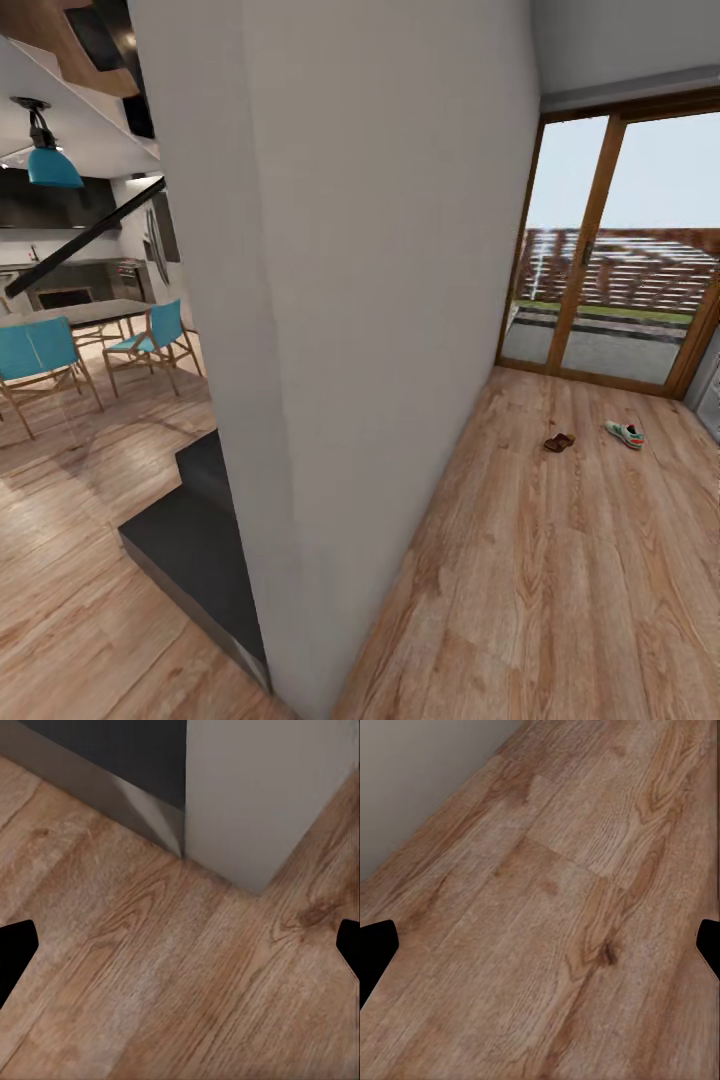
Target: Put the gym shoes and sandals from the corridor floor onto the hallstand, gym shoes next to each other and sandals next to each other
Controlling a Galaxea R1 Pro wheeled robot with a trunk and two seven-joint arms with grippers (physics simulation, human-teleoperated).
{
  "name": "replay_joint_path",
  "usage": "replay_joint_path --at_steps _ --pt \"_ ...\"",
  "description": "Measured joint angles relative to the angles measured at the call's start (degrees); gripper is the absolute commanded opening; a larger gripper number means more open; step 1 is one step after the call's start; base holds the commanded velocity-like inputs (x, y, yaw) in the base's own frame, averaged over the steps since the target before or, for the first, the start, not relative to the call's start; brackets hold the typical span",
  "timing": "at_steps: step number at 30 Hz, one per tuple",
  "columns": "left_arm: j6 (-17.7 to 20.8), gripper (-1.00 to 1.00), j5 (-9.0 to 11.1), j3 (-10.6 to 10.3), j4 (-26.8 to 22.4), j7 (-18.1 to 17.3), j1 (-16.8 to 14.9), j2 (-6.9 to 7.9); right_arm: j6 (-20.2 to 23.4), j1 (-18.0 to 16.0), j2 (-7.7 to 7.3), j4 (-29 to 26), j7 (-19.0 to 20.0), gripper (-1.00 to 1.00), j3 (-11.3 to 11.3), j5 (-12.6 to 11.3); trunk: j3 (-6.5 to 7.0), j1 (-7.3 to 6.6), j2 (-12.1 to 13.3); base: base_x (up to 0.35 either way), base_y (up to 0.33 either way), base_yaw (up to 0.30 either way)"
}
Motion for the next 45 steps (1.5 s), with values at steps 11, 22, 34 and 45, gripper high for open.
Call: replay_joint_path --at_steps 11,22,34,45 --pt "0.0 1.0 -0.02 -0.1 0.0 0.0 0.0 -0.05 0.0 0.0 0.05 0.03 -0.01 1.0 0.0 0.0 0.0 0.0 0.0 0.008 -0.272 0.0" --pt "-0.01 1.0 -0.04 -0.15 0.07 0.0 0.05 0.12 0.01 0.02 0.05 0.04 -0.08 1.0 -0.02 0.0 0.0 -0.01 0.0 0.076 -0.273 -0.172" --pt "-0.01 1.0 -0.02 -0.09 0.17 0.0 0.05 0.25 0.0 0.02 0.08 0.14 -0.09 1.0 -0.01 0.0 0.0 -0.02 -0.01 0.179 -0.24 -0.289" --pt "0.0 1.0 -0.09 -0.01 0.19 0.17 0.0 0.33 0.0 0.02 0.08 0.14 -0.09 1.0 -0.01 0.0 0.0 -0.02 -0.01 0.237 -0.201 -0.291"
